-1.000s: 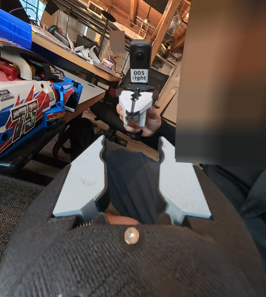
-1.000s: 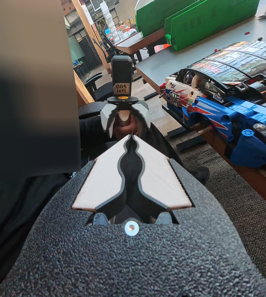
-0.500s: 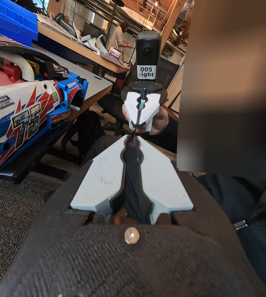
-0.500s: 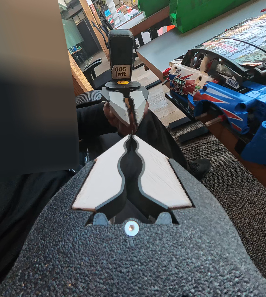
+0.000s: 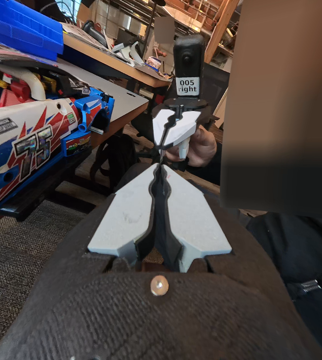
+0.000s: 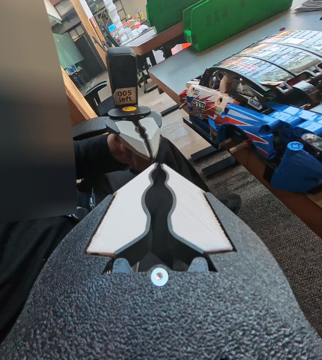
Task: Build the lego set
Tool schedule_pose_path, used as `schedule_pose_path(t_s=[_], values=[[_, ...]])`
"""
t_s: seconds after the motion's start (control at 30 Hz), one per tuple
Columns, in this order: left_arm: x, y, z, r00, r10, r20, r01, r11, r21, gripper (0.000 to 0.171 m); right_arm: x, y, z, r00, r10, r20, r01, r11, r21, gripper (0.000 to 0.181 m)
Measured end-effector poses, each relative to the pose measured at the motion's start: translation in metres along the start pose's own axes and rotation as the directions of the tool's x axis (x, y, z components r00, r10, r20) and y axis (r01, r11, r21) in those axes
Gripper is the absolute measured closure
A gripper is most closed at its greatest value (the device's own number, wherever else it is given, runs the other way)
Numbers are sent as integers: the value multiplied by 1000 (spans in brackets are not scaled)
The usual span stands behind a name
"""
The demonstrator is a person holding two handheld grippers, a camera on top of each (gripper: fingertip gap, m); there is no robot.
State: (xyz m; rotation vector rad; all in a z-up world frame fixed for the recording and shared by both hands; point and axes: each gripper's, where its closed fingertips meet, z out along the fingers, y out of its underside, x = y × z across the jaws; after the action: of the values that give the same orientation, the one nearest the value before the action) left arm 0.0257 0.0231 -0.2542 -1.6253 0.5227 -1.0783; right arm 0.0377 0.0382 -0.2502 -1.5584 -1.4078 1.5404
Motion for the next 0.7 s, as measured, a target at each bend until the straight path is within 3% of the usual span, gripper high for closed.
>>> schedule_pose_path(t_s=[0.07,0.1,0.17,0.2,0.3,0.37,0.7], values=[[-5,-7,-5,1000,-1,23,0,1000,30,171,9,-11,-10,999,17,-49,-13,996,87,166],[-8,-12,-11,999,-10,33,8,999,50,171,12,-20,-22,998,28,-53,-20,988,154,171],[-9,-17,-18,999,-38,20,36,997,74,171,11,-33,-41,997,74,16,-75,966,248,164],[-10,-19,-19,999,-43,21,41,996,82,171,7,-33,-44,994,88,59,-100,965,243,156],[-3,-18,-12,999,-52,-17,53,996,75,171,12,-12,-28,998,59,-21,-56,992,117,156],[0,-16,-7,998,-53,-30,54,997,63,171,5,-6,-12,999,33,-1,-33,997,77,158],[0,-19,-10,996,-77,-38,79,994,72,171,-4,-16,7,996,28,84,-37,995,98,170]])
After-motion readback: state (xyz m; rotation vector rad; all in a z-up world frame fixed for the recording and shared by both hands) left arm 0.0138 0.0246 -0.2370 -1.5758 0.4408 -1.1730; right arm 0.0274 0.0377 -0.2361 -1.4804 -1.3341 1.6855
